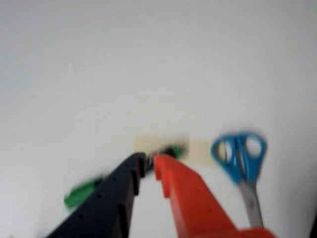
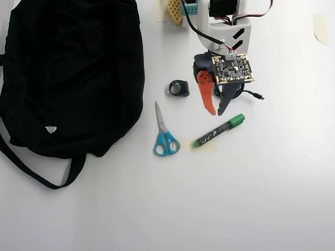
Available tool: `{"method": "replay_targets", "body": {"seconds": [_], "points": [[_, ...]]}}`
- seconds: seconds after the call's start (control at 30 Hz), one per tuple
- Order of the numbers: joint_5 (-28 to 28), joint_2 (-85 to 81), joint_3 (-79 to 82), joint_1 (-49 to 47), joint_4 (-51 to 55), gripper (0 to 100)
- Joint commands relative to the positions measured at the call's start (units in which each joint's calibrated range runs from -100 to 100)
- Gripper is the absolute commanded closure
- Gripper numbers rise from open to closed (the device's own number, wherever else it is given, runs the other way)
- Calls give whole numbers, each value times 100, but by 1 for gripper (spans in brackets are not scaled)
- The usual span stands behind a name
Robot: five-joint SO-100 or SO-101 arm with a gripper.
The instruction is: Put the green marker into the black bag
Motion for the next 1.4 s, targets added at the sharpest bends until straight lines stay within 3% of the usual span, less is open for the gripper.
{"method": "replay_targets", "body": {"seconds": [0.0, 0.23, 1.17, 1.37], "points": [[13, -211, -305, -25, 610, 98], [8, -211, -305, -227, 1411, 98], [-50, -104, -288, -639, 1359, 98], [-464, -70, -261, -683, 1376, 98]]}}
